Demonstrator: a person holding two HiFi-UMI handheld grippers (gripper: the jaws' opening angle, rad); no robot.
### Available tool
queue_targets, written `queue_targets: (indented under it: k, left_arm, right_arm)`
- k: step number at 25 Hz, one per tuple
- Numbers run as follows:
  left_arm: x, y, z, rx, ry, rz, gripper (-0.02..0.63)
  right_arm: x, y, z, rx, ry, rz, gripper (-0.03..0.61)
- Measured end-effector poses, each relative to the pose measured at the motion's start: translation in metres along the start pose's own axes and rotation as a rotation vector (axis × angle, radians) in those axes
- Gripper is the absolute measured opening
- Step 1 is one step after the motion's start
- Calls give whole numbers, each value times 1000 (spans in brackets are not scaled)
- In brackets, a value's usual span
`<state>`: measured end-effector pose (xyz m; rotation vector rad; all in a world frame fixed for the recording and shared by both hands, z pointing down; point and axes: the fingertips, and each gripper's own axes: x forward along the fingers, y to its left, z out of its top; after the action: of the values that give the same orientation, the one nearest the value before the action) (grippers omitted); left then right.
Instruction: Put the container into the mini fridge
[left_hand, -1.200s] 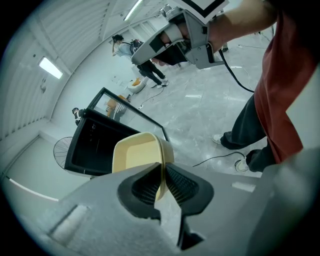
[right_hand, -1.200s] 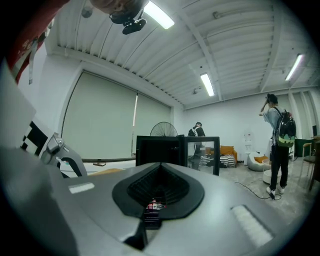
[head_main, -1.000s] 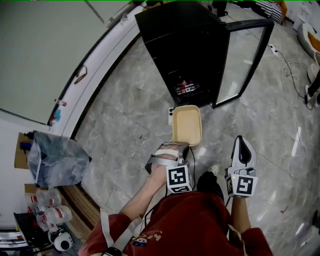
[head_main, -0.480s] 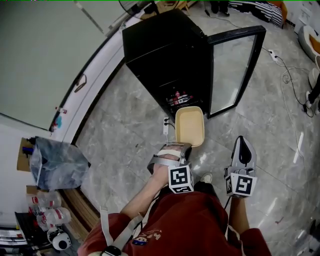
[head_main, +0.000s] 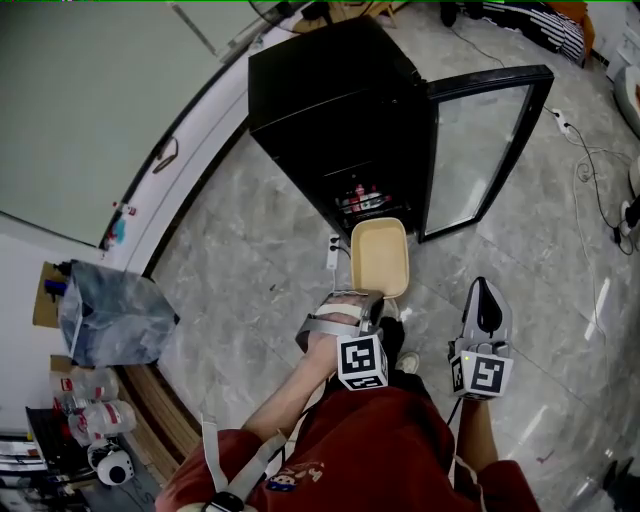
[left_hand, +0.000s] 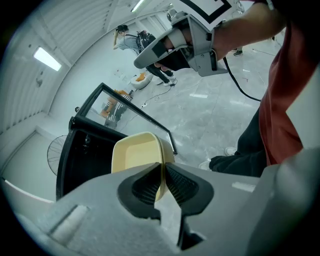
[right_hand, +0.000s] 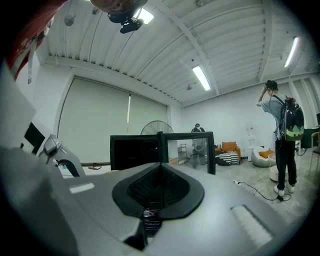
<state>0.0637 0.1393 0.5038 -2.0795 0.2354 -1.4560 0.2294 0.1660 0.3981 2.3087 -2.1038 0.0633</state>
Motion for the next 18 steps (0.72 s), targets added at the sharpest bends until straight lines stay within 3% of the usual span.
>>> queue_targets:
  k: [7, 18]
  left_arm:
    - [38, 25, -22, -39, 20, 4, 40]
    - [84, 118, -72, -142, 41, 33, 40]
  right_arm:
    - [50, 7, -8, -31, 7, 44, 0]
    - [177, 49, 12, -89, 18, 179, 0]
